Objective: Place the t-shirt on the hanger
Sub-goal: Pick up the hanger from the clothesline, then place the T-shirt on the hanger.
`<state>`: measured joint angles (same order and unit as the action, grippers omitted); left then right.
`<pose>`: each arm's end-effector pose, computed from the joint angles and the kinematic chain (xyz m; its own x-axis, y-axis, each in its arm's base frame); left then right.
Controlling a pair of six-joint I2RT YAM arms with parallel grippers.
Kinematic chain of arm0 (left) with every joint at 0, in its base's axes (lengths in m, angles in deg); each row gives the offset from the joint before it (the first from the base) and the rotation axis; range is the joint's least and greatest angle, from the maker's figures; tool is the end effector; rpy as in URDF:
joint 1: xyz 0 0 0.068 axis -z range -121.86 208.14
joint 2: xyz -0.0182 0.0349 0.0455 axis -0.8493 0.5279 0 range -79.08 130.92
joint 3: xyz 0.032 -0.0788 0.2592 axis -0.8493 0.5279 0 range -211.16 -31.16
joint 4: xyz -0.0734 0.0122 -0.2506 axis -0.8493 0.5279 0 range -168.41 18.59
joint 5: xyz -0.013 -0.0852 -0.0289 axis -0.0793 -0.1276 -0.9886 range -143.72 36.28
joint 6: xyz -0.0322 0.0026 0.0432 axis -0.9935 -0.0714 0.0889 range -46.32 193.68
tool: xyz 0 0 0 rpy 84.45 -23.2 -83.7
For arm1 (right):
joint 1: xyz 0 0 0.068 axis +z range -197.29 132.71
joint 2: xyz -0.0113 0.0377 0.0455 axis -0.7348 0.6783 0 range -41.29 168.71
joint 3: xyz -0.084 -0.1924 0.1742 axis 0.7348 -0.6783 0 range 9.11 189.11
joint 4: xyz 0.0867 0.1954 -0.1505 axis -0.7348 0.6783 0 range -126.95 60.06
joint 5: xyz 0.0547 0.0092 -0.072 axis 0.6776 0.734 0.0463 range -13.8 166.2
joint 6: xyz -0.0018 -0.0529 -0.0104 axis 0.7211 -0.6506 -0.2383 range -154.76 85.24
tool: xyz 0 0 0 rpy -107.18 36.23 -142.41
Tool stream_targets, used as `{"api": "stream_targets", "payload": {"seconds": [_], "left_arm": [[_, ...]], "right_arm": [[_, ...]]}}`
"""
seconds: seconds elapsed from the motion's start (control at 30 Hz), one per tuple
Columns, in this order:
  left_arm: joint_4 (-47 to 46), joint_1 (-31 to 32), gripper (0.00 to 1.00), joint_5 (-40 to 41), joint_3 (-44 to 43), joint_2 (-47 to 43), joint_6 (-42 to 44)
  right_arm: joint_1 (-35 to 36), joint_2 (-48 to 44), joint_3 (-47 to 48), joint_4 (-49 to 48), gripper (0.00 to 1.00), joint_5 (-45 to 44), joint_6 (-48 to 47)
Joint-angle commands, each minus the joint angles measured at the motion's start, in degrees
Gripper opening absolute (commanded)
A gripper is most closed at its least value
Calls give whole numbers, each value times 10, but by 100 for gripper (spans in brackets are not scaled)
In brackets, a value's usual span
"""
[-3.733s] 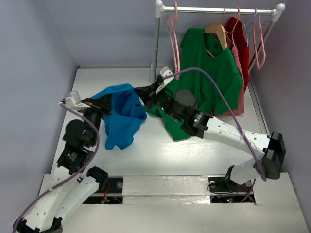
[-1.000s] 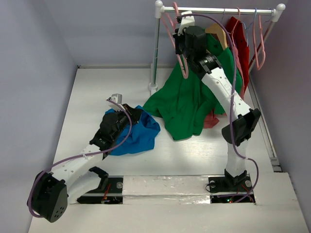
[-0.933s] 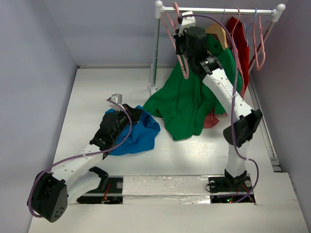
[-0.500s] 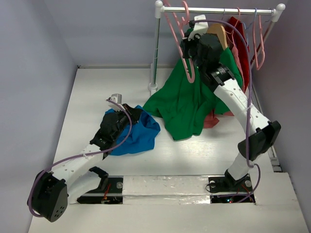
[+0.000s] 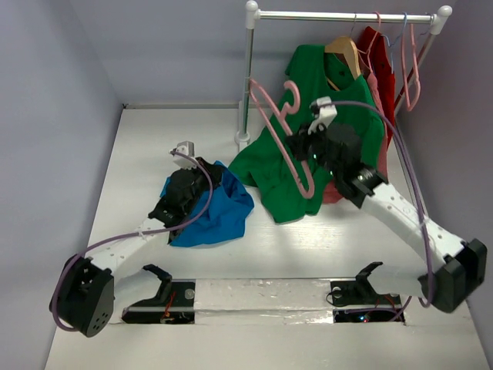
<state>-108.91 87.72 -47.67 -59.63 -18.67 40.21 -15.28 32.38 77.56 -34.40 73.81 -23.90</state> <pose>0.2094 -0.1146 0.2617 -0.2384 -0.4954 -0.8353 0.3212 0.7715 -0.5492 0.2583 0.1598 0.3895 -0.2056 0.0933 -0.9742 -0.4642 0.8670 0.1810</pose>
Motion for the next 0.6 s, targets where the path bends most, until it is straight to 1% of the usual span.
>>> {"api": "stream_targets", "payload": {"seconds": [0.0, 0.03, 0.07, 0.1, 0.13, 0.2, 0.33, 0.4, 0.57], "left_arm": [[-25, 3, 0, 36, -48, 26, 7], [-27, 3, 0, 41, -55, 34, 10], [-28, 3, 0, 42, -60, 50, 10], [-28, 3, 0, 43, -69, 58, 10], [-31, 3, 0, 43, -73, 70, 11], [-33, 3, 0, 46, -81, 78, 11], [-22, -2, 0, 52, -106, 95, 21], [-15, -2, 0, 58, -121, 98, 30], [2, -8, 0, 75, -131, 93, 37]], "right_arm": [[65, -101, -67, -53, 0, 42, 47], [75, -122, -105, -46, 0, 40, 50], [85, -143, -123, -34, 0, 36, 58], [102, -187, -141, -19, 0, 35, 64], [109, -208, -177, -4, 0, 36, 70], [119, -263, -206, 21, 0, 38, 92], [139, -310, -249, 45, 0, 48, 113], [155, -318, -263, 54, 0, 50, 116], [155, -347, -276, 94, 0, 27, 109]]}}
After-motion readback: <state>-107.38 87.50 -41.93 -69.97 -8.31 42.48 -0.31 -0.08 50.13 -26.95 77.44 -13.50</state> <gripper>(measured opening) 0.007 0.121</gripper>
